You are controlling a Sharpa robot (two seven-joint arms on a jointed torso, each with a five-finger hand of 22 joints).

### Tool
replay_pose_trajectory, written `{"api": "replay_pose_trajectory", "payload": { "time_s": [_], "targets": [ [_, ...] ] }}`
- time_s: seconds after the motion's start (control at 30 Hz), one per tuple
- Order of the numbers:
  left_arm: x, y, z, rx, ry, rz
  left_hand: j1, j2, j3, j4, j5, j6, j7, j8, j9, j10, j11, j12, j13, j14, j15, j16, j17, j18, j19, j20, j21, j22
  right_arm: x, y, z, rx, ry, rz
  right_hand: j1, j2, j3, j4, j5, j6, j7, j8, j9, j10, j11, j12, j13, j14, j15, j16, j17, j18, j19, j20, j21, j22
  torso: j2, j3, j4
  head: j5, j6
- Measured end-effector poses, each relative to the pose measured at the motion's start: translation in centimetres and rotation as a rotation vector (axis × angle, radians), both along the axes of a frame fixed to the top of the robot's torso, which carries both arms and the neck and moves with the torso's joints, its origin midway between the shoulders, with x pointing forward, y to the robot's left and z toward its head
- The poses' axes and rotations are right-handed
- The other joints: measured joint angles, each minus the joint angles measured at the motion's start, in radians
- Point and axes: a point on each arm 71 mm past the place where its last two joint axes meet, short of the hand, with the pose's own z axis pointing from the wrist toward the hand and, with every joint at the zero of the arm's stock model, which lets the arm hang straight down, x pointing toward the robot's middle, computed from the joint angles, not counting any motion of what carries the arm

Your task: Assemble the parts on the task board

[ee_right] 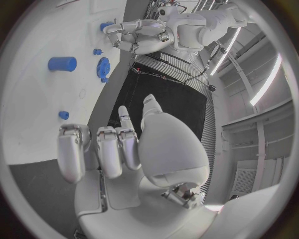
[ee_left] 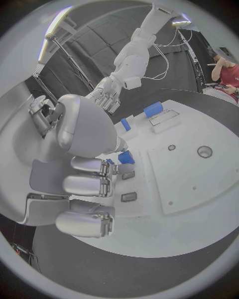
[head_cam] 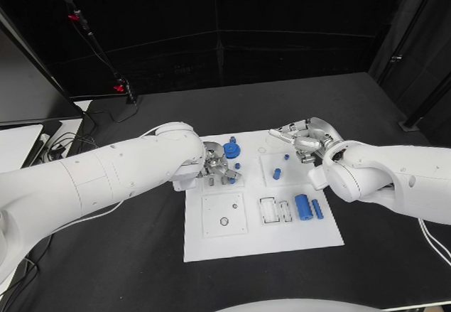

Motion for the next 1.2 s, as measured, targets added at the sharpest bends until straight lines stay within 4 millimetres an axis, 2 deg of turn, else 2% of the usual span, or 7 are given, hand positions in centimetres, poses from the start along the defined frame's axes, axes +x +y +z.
{"api": "replay_pose_trajectory", "payload": {
  "time_s": [0.1,0.33,0.53,0.67,0.73,0.97,1.2],
  "targets": [
    [0.0,-0.07,0.0,-0.001,0.001,0.0,0.024,-0.01,0.004,-0.001,0.005,0.005,-0.005,-0.008,0.006,0.0,0.0,0.001,0.0,0.0,0.0,0.0,0.0,0.0,-0.001,-0.007,0.0,0.0,0.01,-0.02,-0.02,-0.001,0.001,-0.001,0.0,0.0,0.0,0.0,0.002,0.0,0.0,0.0,0.0,0.0,0.0,0.0,0.0,0.0,0.0,0.0,0.0,0.0,0.002,0.002,0.0,0.0,0.0,-0.0002,0.0003,0.0,0.0],
    [0.0,-0.18,-0.01,-0.003,0.003,-0.001,0.076,-0.017,0.029,-0.001,0.025,0.02,-0.009,-0.033,0.016,-0.001,-0.006,0.009,0.001,0.0,-0.007,0.0,0.0,0.0,0.0,-0.007,0.0,0.0,0.03,-0.06,-0.04,-0.002,0.002,-0.003,0.0,0.0,0.0,0.0,0.004,0.0,0.0,0.0,0.0,0.0,0.0,0.0,0.0,0.0,0.0,0.0,0.0,0.0,0.004,0.004,0.0,0.0,0.0,-0.0006,0.0003,-0.003,0.0],
    [0.07,-0.11,0.02,-0.009,0.002,-0.001,0.113,-0.03,0.092,0.002,0.096,0.032,-0.01,-0.064,0.027,0.0,-0.007,0.006,0.002,0.002,-0.009,0.0,0.0,0.0,0.0,-0.014,0.0,0.0,0.03,-0.09,-0.06,-0.002,0.002,-0.004,0.003,0.003,-0.003,0.003,0.004,0.0,0.0,0.0,0.0,0.0,0.0,0.0,0.0,0.0,0.0,0.0,0.0,0.0,0.004,0.004,0.0,0.0,0.0,-0.0004,0.0002,-0.005,0.0],
    [0.12,-0.02,0.03,-0.014,0.002,0.0,0.142,-0.059,0.145,0.002,0.149,0.033,-0.011,-0.079,0.038,0.001,-0.007,0.001,-0.004,0.002,-0.009,0.0,0.0,0.0,0.0,-0.014,0.0,0.0,0.05,-0.16,-0.07,-0.003,0.002,-0.006,0.004,0.004,-0.003,0.003,0.004,0.0,0.0,0.0,0.0,0.0,0.0,0.0,0.0,0.002,0.002,0.0,0.0,0.0,0.004,0.004,0.0,0.0,0.0,-0.0003,0.0002,-0.005,0.0],
    [0.14,0.03,0.03,-0.015,0.002,0.001,0.151,-0.068,0.17,0.002,0.164,0.036,-0.007,-0.083,0.048,0.001,-0.007,-0.001,-0.004,0.002,-0.009,0.0,0.0,0.0,0.0,-0.014,0.0,0.0,0.06,-0.2,-0.09,-0.004,0.002,-0.007,0.004,0.004,-0.003,0.003,0.004,0.0,0.0,0.0,0.0,0.0,0.0,0.0,0.0,0.004,0.004,0.0,0.0,0.0,0.004,0.004,0.0,0.0,0.0,-0.0003,0.0003,-0.006,-0.001],
    [0.21,0.32,0.03,-0.023,0.0,0.005,0.176,-0.093,0.247,0.003,0.184,0.041,0.002,-0.096,0.057,0.001,-0.007,0.0,-0.003,0.002,-0.009,0.0,0.0,0.0,0.0,-0.014,0.0,0.0,0.08,-0.31,-0.15,-0.006,0.003,-0.011,0.004,0.004,-0.003,0.003,0.004,0.0,0.0,0.0,0.0,0.0,0.0,0.0,0.0,0.004,0.004,0.0,0.0,0.0,0.004,0.004,0.0,0.0,0.0,-0.0002,0.0006,-0.007,-0.002],
    [0.16,0.7,0.15,-0.056,-0.017,0.005,0.195,-0.111,0.279,0.021,0.186,0.047,0.007,-0.106,0.057,0.001,-0.007,0.001,-0.002,0.002,-0.009,0.0,0.0,0.0,0.0,-0.014,0.0,0.0,0.07,-0.38,-0.29,-0.007,0.007,-0.014,0.004,0.004,-0.003,0.003,0.004,0.0,0.0,0.0,0.0,-0.001,0.001,0.0,0.0,0.004,0.004,0.0,0.0,0.0,0.004,0.004,0.0,0.0,0.0,-0.0002,0.0007,-0.007,-0.003]
  ]
}}
